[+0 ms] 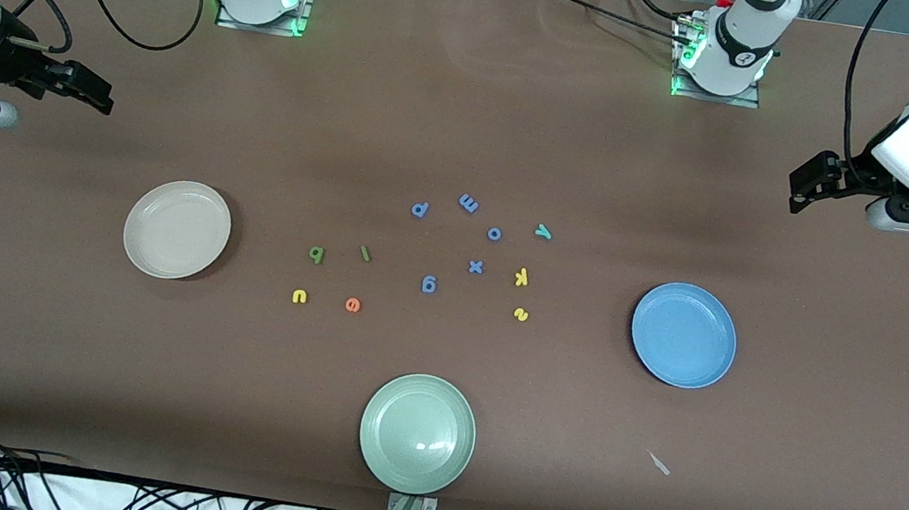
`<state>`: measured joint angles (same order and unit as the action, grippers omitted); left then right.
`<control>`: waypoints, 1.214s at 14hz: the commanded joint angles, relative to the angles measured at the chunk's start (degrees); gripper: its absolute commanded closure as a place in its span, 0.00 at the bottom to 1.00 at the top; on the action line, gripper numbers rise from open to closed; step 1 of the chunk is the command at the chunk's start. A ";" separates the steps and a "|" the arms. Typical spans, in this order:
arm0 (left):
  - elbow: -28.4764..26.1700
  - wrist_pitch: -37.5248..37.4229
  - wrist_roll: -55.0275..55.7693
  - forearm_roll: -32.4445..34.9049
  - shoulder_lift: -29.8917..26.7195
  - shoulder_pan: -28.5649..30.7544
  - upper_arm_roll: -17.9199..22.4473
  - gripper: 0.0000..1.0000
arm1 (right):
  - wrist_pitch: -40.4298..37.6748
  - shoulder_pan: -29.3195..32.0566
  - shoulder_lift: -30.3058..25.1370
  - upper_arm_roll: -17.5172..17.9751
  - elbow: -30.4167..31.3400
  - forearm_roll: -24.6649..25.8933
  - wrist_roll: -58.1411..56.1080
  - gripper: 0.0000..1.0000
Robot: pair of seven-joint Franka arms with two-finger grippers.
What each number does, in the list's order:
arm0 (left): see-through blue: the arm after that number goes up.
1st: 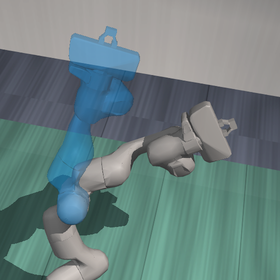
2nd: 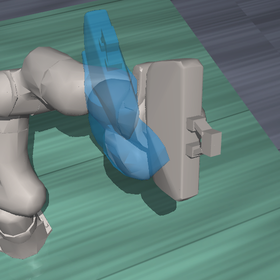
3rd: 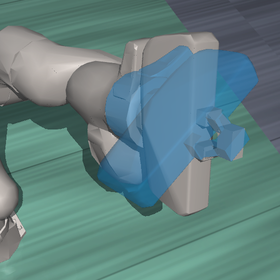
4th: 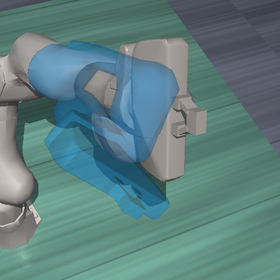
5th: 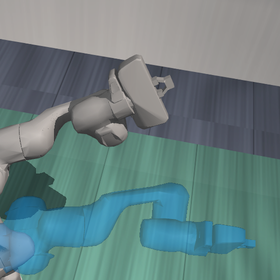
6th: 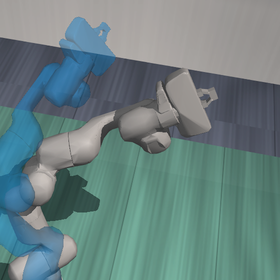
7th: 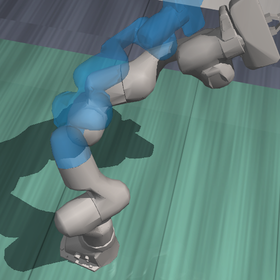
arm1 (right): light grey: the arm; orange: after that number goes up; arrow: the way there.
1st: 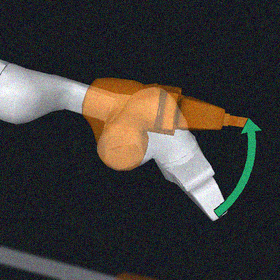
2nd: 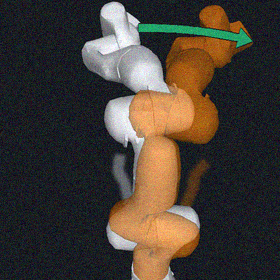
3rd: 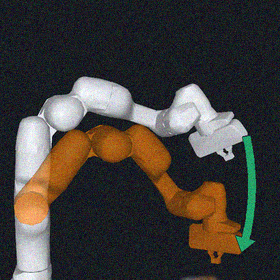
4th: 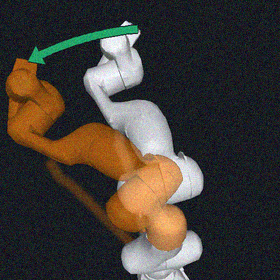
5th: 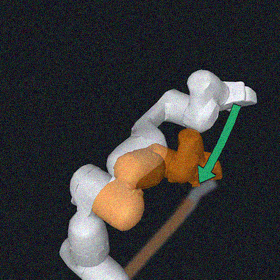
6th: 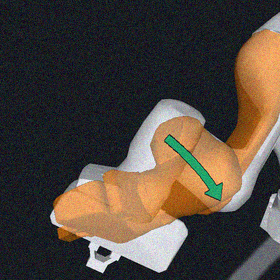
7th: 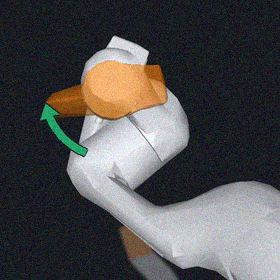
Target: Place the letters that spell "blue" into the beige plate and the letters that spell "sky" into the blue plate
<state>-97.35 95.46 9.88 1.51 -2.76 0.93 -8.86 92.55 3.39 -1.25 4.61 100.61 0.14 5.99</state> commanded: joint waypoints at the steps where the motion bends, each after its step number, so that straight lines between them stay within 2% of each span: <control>1: 1.02 -0.10 -0.73 -0.01 0.47 -0.05 -0.02 0.00 | -0.79 0.13 -0.07 0.14 -0.33 -0.05 -0.54 0.00; 17: 1.02 -0.10 -0.73 -0.01 0.47 -0.14 -0.02 0.00 | -0.79 0.04 0.02 0.23 -0.59 -0.05 0.42 0.00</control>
<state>-97.35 95.46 9.87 1.51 -2.75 0.93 -8.86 92.50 3.38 -1.25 4.63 100.61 0.14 6.02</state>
